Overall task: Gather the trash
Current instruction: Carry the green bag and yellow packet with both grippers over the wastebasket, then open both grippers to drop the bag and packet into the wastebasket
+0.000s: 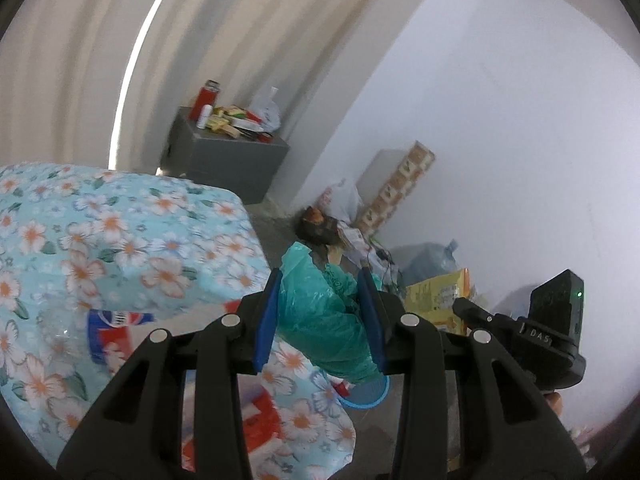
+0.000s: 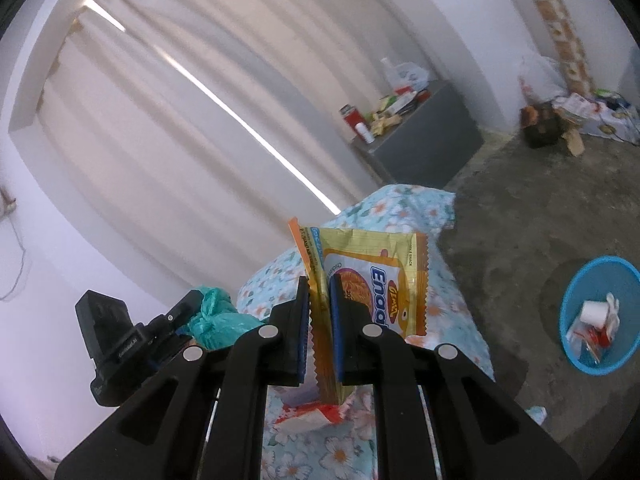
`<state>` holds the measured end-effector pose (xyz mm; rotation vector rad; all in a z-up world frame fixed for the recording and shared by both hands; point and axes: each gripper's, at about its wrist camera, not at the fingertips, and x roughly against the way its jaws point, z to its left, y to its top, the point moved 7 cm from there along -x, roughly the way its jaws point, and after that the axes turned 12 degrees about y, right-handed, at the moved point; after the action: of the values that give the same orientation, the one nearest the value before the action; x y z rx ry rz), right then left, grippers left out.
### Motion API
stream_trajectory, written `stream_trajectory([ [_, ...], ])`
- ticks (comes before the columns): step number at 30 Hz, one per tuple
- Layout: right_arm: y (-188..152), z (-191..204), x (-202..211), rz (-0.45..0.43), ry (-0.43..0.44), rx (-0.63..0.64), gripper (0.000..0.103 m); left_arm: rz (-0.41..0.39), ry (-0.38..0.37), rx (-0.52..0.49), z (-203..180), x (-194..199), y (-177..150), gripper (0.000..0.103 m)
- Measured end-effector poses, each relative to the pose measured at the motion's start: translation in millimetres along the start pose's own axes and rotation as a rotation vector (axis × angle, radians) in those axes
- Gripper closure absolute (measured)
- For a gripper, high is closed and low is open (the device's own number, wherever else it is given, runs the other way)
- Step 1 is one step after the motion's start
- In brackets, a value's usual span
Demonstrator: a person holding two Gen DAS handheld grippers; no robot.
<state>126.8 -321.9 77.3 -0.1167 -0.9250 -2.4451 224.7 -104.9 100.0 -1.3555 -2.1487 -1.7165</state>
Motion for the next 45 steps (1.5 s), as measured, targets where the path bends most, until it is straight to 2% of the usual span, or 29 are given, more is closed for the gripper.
stream_trajectory([
  [15,-1.6,-48.1,55.7,-0.096,-0.042,-0.077,0.093,0.074,-0.022,-0.176,-99.0,-49.5,-38.1,0.068],
  [21,-2.1,-78.8,74.1,-0.12,-0.073,-0.121,0.093,0.108,-0.031,-0.252,-137.8,-77.1,-54.6,0.068],
  [26,1.4,-112.6,93.2,-0.144,-0.114,-0.165,0.093,0.173,-0.042,-0.305,-168.5,-113.3,-73.8,0.068],
  [33,7.1,-191.4,114.3,-0.144,-0.201,-0.272,0.093,0.342,-0.051,-0.368,-209.7,-186.7,-114.3,0.067],
  [41,15.0,-285.5,109.8,-0.104,-0.318,-0.394,0.092,0.513,0.013,-0.47,-230.5,-289.6,-174.0,0.066],
  [43,14.5,-316.5,107.5,-0.105,-0.357,-0.432,0.089,0.551,0.044,-0.48,-233.4,-316.8,-188.4,0.063],
  [44,12.6,-333.4,105.9,-0.095,-0.391,-0.445,0.088,0.565,0.059,-0.489,-234.4,-330.3,-195.9,0.056],
  [45,9.0,-346.3,105.5,-0.09,-0.409,-0.46,0.077,0.579,0.067,-0.5,-235.5,-343.3,-204.1,0.047],
])
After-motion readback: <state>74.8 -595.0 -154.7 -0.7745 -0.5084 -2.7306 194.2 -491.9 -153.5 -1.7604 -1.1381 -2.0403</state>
